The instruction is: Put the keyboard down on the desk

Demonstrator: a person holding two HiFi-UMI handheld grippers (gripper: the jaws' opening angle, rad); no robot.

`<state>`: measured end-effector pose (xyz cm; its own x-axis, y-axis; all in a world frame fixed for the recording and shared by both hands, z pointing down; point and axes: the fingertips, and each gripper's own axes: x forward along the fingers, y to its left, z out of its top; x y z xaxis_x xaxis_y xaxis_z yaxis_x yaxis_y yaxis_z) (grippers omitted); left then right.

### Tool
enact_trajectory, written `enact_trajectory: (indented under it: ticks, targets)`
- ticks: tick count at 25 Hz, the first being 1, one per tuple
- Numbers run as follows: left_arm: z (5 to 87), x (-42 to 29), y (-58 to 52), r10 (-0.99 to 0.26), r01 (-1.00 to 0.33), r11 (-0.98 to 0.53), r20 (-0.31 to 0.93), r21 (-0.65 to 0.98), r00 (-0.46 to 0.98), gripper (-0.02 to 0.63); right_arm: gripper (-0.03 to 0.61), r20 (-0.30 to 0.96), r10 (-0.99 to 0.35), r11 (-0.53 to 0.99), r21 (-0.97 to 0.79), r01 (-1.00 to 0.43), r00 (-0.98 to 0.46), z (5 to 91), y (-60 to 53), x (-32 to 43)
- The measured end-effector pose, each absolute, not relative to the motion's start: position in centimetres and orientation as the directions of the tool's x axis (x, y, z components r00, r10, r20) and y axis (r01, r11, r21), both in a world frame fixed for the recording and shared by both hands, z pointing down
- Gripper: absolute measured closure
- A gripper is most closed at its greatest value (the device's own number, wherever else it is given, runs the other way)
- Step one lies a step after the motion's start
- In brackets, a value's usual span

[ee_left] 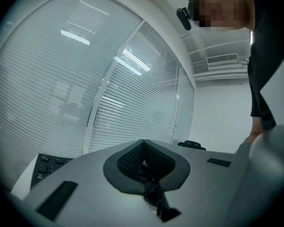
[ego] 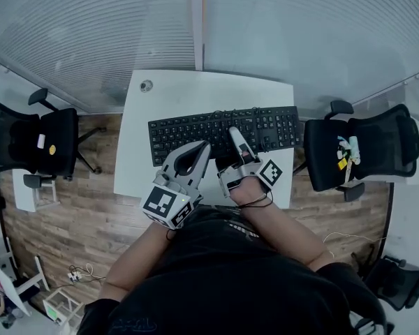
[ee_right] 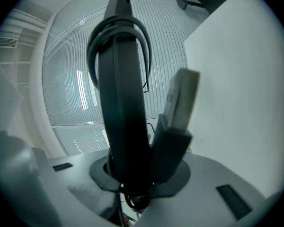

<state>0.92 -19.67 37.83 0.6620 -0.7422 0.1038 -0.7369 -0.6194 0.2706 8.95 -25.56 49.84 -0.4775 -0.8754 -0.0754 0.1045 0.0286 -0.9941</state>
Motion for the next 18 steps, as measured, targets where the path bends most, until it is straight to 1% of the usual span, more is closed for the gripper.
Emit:
enact_trajectory:
  ticks: [4,11,18]
  targets:
    - [38.9,1.4,-19.8,-0.748,-0.749,-0.606,0.129,0.269,0.651,0.598,0.474,-0.085,-0.87,0.028,-0.992,0.122,-0.487,50.5,-26.1,9.5]
    - [40.9,1.2,-21.3,-0.743,-0.748,-0.592,0.154,0.301,0.651,0.598,0.474,-0.051,-0.867,-0.006,-0.994,0.112,-0.495,53.0,-27.2,9.4]
    - [43.3,-0.1,-21.8,-0.727,-0.743,-0.582,0.199,0.33,0.657,0.598,0.474,0.019,-0.869,-0.074,-0.993,0.093,-0.495,56.6,-27.1,8.5]
